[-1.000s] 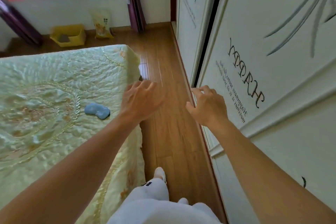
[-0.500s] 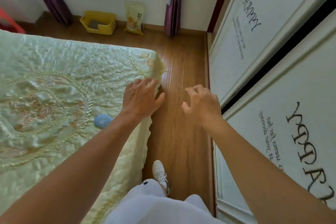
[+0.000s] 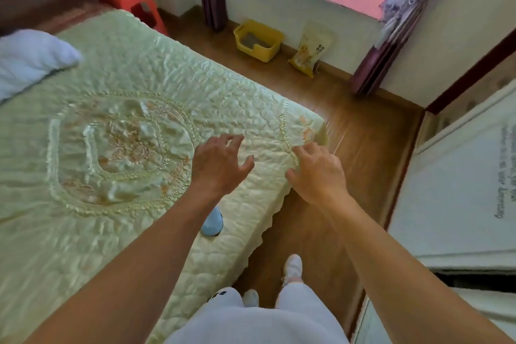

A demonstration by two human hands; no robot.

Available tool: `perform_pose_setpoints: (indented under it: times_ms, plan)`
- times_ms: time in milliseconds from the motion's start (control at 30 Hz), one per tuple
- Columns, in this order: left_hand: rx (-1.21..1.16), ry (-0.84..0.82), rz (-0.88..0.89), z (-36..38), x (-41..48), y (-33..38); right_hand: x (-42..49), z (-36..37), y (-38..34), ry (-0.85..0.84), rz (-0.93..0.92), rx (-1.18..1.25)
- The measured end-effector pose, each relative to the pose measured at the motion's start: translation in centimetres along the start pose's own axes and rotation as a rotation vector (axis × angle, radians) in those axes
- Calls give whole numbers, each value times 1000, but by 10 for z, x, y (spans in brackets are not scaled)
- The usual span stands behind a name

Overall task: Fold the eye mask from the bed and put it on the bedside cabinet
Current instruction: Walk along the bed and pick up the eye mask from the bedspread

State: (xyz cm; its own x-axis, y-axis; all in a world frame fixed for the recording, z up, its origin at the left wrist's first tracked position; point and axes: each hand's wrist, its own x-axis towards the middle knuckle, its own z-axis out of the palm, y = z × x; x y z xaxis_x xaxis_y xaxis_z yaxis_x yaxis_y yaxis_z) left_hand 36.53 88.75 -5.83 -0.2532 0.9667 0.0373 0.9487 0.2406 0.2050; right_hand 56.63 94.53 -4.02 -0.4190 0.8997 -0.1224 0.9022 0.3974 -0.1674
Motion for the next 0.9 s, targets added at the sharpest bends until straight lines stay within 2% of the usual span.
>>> perform_pose_setpoints:
  times_ms: [267, 467, 600, 900]
  plan:
    - [24, -16, -400, 0, 20, -71, 120, 22, -51, -168, -376, -34]
    - [9, -47, -686, 10, 2, -94, 179, 35, -89, -261, -658, -76]
    - [-27, -21, -769, 20, -12, -99, 195, 51, -108, -308, -818, -149]
    - [-133, -105, -886, 72, -50, -122, 200, 118, -149, -421, -1080, -278]
